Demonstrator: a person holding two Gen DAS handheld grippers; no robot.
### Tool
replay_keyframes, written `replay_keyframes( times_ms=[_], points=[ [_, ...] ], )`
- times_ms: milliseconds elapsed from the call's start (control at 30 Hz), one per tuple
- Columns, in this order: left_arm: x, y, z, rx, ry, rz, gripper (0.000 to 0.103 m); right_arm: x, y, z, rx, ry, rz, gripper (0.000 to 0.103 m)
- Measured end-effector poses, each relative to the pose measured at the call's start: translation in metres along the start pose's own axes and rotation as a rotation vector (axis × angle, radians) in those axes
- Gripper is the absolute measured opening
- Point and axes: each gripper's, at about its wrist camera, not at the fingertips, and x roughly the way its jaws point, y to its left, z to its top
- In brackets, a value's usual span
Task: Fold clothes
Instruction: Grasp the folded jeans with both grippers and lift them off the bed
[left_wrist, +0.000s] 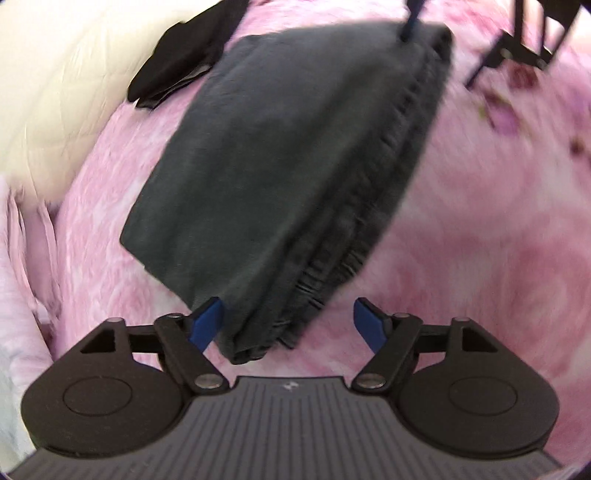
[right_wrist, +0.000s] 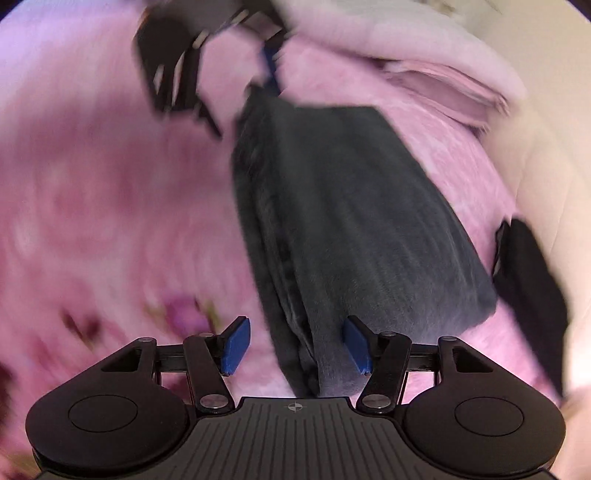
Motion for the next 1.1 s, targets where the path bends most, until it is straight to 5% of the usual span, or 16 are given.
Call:
replay_keyframes(
  times_ms=[200,500,567,633,733,800,900,1000,1100],
  points=[
    [-0.003,-0.007,0.006,-0.05,-0.041,0.045,0.08,0.028,0.025,-0.001,-0.246,-0.016,-0.15,0.059],
    [0.014,-0.043,0.029,0.189,-0.083,0.153,0.09,0.048,0.001,0.009,-0.298,-0.032,-0.165,0.061],
    [0.016,-0.045,0.033,0.209,-0.082,0.174,0.09,0.045,-0.01,0.009,-0.259,-0.038,-0.135,0.049],
    [0.016,-0.045,0.038,0.219,-0.071,0.187,0.09,0.034,-0.025,0.014,-0.194,-0.051,-0.099,0.023],
    [0.02,-0.043,0.046,0.223,-0.036,0.211,0.089,0.01,-0.051,0.024,-0.127,-0.073,-0.086,0.019],
    [0.021,-0.039,0.048,0.215,-0.018,0.209,0.062,-0.002,-0.064,0.025,-0.121,-0.078,-0.092,0.019],
    [0.024,-0.034,0.051,0.202,0.008,0.205,0.046,-0.008,-0.065,0.011,-0.147,-0.072,-0.083,0.019],
    [0.027,-0.028,0.054,0.189,0.034,0.201,0.038,-0.01,-0.051,-0.01,-0.183,-0.072,-0.084,0.02],
    [0.025,-0.027,0.055,0.156,0.039,0.197,0.037,-0.004,-0.024,-0.025,-0.211,-0.058,-0.138,0.035]
  ],
)
